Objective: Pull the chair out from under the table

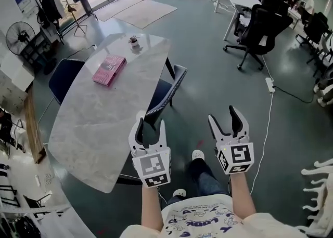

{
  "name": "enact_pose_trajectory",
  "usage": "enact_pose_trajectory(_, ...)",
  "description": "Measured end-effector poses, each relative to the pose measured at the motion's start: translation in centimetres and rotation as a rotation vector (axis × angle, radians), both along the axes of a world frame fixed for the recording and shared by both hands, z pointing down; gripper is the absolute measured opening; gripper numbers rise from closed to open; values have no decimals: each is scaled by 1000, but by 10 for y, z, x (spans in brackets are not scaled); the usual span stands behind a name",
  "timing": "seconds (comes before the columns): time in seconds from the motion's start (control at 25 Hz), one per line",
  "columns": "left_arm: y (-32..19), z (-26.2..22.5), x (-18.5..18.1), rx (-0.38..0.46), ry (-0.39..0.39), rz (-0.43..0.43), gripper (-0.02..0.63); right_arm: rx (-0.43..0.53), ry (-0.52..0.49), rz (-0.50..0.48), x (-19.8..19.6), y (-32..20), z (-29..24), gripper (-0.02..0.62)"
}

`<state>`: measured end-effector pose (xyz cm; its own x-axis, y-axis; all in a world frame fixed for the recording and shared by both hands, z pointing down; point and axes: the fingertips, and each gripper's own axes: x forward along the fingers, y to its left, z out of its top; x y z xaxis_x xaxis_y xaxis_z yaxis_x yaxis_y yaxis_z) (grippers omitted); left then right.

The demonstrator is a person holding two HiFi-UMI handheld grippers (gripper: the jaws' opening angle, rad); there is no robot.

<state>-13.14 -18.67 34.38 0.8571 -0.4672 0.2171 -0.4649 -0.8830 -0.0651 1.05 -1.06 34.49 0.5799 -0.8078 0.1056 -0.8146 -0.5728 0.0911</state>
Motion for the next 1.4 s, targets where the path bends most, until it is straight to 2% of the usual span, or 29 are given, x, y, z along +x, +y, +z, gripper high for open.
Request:
enact_pose_trajectory(0.32, -20, 5, 80, 12, -38, -45, 242, -29, -10, -110, 94, -43, 4, 304)
enact_pose_trajectory(0.6, -44, 17, 131, 18, -80, -98, 247, -57, -12, -208, 153, -85, 13, 305)
enact_pose_trajectory(0.92, -64, 45, 157, -17, -151, -139, 261, -130, -3, -319, 179, -129, 41, 308)
enact_pose_trajectory(1.2, -76, 66, 158, -29, -214, -148, 264, -205, -3, -400, 178, -163, 66, 311)
enact_pose_trajectory(1.4, -86, 88, 162, -44, -273, -116, 264, -257, -8, -442, 173, -188, 86, 314)
